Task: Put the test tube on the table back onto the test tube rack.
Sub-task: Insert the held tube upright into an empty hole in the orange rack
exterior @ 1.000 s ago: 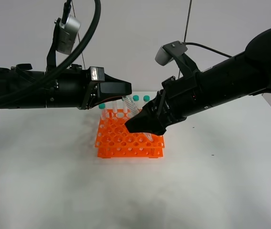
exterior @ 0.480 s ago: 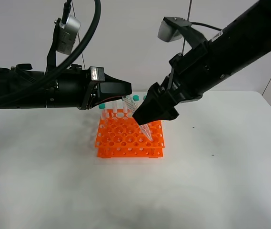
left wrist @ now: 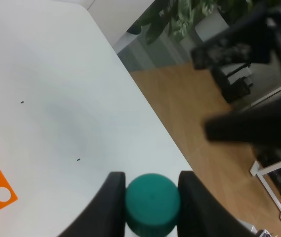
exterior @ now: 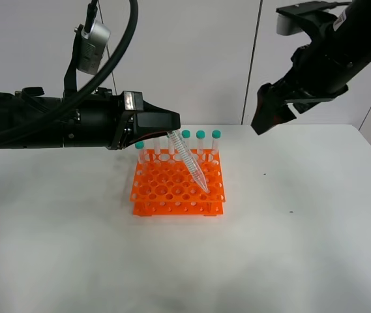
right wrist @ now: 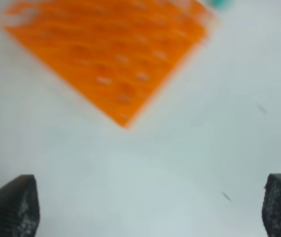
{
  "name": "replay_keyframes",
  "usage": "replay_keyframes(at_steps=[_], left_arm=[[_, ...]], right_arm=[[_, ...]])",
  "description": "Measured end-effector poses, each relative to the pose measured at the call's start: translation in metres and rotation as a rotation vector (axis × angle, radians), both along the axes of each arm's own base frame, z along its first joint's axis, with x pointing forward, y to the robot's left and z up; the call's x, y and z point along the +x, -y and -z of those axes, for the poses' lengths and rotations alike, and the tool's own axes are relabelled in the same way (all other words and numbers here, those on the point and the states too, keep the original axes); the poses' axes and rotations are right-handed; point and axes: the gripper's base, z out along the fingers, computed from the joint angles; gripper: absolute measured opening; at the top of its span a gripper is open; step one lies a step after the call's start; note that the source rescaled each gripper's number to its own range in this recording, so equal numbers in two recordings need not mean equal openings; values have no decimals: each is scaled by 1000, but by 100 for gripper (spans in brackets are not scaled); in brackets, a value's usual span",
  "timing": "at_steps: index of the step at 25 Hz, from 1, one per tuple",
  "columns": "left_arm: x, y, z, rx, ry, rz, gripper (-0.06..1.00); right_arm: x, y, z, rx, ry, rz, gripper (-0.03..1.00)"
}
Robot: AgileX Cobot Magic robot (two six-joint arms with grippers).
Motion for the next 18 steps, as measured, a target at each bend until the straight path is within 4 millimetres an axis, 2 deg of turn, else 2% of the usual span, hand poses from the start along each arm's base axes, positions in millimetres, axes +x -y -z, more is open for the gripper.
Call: replay_keyframes(at_steps=[5,10,15,18], left_arm=[[0,0,0,1,0,-2,0],[0,0,0,1,0,-2,0],[0,0,0,1,0,-2,0],[0,0,0,1,0,-2,0]], right_arm=[[25,51,16,-42,-47,196,100],[29,93,20,-43,-97,363,100],[25,100,22,-45,-134,400,100],[14,100,24,-43,-150,407,100]])
